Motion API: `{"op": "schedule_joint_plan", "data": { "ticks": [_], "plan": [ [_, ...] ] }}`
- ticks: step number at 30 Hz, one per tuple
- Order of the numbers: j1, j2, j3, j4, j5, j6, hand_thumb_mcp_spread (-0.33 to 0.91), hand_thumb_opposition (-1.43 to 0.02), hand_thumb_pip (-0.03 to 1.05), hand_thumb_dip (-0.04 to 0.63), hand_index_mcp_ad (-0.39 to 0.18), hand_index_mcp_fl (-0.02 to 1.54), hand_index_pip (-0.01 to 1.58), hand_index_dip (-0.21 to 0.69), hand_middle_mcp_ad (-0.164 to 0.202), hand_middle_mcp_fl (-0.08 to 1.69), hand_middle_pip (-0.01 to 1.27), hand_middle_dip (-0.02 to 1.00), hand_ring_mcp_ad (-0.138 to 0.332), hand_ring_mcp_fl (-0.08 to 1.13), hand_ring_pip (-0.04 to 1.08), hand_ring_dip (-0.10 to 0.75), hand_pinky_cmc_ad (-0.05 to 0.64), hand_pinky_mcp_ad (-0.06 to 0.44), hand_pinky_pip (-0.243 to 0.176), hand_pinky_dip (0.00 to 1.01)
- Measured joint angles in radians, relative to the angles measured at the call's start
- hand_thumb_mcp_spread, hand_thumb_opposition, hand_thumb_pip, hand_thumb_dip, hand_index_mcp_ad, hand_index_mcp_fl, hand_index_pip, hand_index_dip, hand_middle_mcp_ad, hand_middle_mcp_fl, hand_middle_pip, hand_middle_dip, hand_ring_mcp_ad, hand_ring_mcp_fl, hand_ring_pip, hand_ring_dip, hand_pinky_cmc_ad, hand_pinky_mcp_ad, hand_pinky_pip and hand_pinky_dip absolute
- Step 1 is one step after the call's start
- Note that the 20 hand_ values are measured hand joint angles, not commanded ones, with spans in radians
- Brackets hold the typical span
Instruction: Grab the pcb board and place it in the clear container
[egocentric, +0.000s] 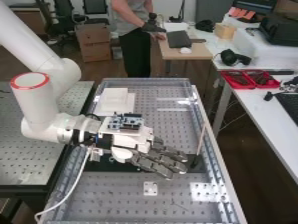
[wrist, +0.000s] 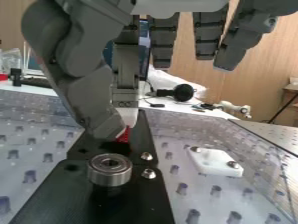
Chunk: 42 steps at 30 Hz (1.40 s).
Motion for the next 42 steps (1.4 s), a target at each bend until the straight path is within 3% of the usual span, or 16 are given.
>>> {"op": "schedule_joint_plan", "data": {
  "ticks": [42],
  "plan": [
    [-0.009, -0.024, 0.023, -0.006, -0.02, 0.003, 0.46, -0.87, 0.73, 0.253, -0.075, 0.25, 1.55, 0.096, 0.075, 0.04, 0.14, 0.14, 0.246, 0.0, 0.09, 0.014, 0.295, 0.199, -0.093, 0.36]
  ]
}}
